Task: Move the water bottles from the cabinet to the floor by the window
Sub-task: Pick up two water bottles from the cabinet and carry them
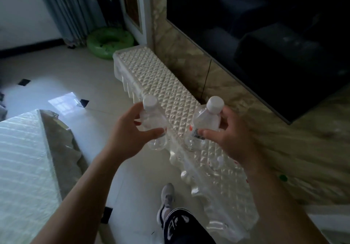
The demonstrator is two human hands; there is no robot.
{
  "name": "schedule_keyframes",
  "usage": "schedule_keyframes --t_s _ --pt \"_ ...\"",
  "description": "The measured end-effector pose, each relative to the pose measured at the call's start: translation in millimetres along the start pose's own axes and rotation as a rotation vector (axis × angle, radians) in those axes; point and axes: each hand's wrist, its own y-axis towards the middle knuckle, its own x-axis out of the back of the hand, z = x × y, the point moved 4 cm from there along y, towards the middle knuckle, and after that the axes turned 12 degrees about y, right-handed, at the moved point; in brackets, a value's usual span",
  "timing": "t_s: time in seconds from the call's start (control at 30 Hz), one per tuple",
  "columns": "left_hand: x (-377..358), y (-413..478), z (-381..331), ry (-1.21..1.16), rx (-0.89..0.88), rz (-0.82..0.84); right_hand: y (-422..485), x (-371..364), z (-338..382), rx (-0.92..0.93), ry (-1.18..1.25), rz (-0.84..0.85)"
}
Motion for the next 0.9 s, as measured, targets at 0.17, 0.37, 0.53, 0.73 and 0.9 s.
schedule_keyframes --t_s 0.17,0.37,0.53,0.73,0.9 --pt "20.9 45.3 30.0 0.015 0.022 -0.047 62.5 -31.8 -0.1 0.026 0.011 0.055" --pt "46.0 108.7 56.7 0.036 0.066 -0.11 147.4 -58.6 -3.2 0.028 0.048 0.087" --pt "62.0 156.4 74.7 0.03 0.093 -0.148 208.1 -78.7 4.4 0.05 0.037 0.117" --pt "74.2 204.8 96.2 0.004 0.11 -0.153 260.4 -99.1 11.3 0.062 0.006 0.141" --pt "85.4 243.9 116.8 -0.015 0.088 -0.131 297.7 -121.0 17.6 0.057 -0.013 0.139"
